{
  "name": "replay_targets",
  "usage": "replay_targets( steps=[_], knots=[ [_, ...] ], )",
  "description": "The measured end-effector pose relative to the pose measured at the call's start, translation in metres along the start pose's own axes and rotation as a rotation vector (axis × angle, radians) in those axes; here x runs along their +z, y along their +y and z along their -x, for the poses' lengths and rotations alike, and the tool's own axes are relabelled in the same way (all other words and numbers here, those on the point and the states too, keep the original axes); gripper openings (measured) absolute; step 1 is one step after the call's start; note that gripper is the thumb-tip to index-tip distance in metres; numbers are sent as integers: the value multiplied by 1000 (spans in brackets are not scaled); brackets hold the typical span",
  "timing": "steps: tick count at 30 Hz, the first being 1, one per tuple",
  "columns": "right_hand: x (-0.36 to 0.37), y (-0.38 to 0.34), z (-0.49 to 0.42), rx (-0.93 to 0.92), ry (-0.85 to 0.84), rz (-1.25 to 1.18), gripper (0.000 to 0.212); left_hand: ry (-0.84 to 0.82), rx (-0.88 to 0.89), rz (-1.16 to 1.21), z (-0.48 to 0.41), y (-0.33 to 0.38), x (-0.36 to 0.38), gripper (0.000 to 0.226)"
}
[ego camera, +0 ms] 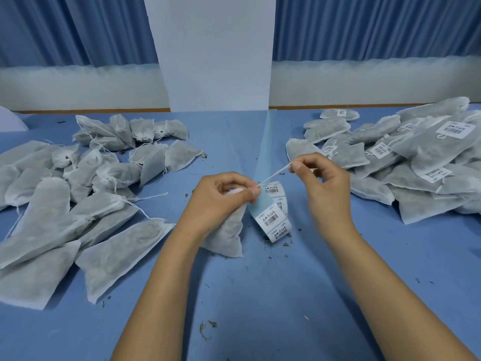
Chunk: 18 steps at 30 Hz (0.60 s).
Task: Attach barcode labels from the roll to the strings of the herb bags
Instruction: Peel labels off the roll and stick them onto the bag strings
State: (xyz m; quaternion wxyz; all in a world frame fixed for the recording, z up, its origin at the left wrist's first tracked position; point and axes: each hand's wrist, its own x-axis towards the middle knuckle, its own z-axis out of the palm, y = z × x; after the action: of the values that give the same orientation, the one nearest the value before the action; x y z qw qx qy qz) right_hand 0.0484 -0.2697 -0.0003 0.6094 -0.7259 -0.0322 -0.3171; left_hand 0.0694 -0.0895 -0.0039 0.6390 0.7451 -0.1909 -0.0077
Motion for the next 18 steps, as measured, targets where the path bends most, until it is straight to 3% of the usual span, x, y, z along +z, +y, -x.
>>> replay_targets(
  steps=[3, 7, 9, 12, 14, 16, 18],
  knots=[
    [1, 4, -2, 140, 34, -55, 21, -117, -82, -110, 2, -1, -6, 3],
    [3, 6, -2, 194, 133, -59, 22, 0, -227, -169, 0, -6, -11, 10],
    [10, 3, 5, 66, 138, 18, 18, 131, -240, -235, -3, -11, -5, 13],
    [22, -3, 19, -376, 43, 260, 12, 326, -221, -278, -7, -15, 1, 18],
    [28, -3, 24, -623, -89, 409, 13, 397, -248, -187, -8, -15, -1, 18],
    [32, -1, 28, -712, -207, 489, 11, 443, -299, -44, -10, -15, -5, 18],
    [35, 0, 30, -642, -281, 508, 8, 459, -329, 118, -10, -13, -7, 19]
  ],
)
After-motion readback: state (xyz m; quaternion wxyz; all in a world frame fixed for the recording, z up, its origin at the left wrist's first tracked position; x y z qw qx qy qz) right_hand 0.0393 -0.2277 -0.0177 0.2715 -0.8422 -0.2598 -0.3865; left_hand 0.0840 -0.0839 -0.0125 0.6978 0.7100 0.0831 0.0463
